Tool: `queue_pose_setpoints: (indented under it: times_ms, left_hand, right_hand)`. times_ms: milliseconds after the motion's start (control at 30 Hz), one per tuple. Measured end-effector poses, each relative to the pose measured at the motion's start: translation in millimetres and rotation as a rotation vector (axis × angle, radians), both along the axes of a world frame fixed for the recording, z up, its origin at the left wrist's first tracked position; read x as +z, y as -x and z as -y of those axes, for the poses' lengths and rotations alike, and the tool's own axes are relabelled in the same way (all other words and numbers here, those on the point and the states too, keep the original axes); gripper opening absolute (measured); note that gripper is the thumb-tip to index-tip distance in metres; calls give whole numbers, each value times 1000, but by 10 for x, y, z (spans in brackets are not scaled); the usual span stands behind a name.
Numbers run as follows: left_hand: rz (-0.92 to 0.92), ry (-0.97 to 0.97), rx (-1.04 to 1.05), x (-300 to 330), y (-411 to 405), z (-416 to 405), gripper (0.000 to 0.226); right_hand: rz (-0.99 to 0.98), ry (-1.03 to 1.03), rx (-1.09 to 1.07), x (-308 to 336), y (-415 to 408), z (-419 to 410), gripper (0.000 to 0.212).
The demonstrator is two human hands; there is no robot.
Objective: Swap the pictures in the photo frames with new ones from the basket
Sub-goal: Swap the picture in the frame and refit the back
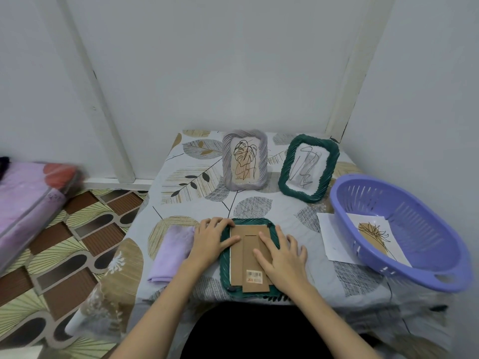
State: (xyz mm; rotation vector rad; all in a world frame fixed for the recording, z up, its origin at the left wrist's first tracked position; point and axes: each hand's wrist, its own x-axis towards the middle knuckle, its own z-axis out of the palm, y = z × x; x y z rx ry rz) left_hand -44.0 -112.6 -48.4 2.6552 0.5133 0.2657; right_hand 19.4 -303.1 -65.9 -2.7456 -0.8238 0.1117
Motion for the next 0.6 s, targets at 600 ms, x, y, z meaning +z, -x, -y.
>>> queue_pose_setpoints:
  times_ms: [600]
  left_hand:
    - [-132, -22, -102, 9, 427, 410, 72]
  right_hand:
    - [-228, -138, 134, 403, -122, 413, 34]
